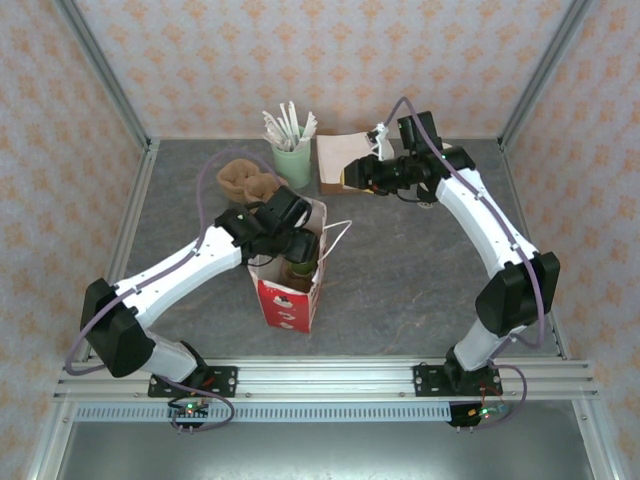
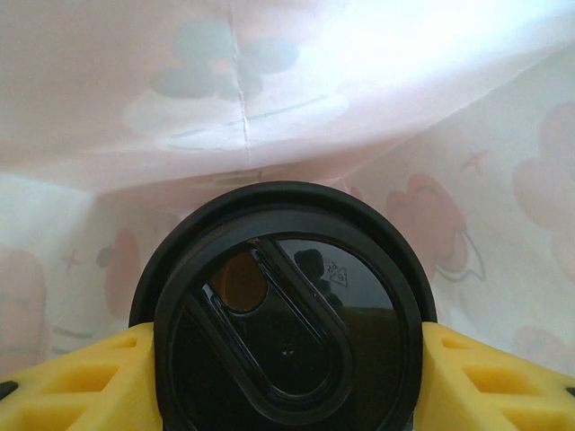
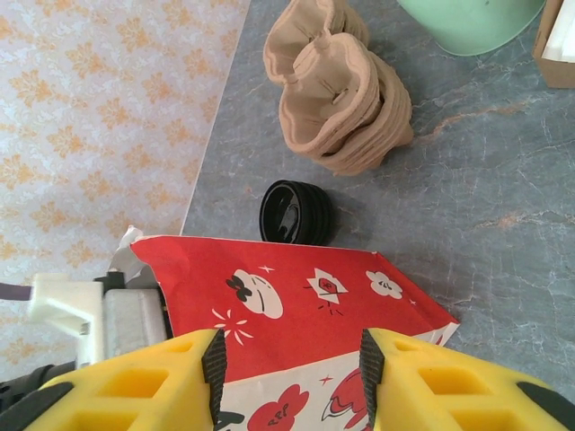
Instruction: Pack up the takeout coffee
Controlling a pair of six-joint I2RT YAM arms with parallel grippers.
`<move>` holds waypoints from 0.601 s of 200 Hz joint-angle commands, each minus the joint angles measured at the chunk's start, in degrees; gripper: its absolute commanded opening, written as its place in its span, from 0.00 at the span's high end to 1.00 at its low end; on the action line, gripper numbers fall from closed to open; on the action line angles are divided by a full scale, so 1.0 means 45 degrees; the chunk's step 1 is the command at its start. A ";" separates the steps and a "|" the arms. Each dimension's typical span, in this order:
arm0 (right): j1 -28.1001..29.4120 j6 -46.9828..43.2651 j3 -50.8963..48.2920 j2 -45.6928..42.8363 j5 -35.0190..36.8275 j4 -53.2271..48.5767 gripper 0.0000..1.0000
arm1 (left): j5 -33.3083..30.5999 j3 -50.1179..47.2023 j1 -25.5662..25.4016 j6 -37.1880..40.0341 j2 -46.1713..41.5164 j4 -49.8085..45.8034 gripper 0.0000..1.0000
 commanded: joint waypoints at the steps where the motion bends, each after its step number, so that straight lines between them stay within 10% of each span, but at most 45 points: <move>1: 0.0019 0.0275 -0.0244 -0.0687 -0.0011 0.0416 0.54 | -0.0669 -0.0546 -0.0177 -0.0024 -0.0353 0.1047 0.58; 120: 0.0398 0.0597 -0.1110 -0.1624 0.0571 0.0872 0.54 | -0.0568 -0.2213 -0.0397 0.0436 0.0157 0.2657 0.59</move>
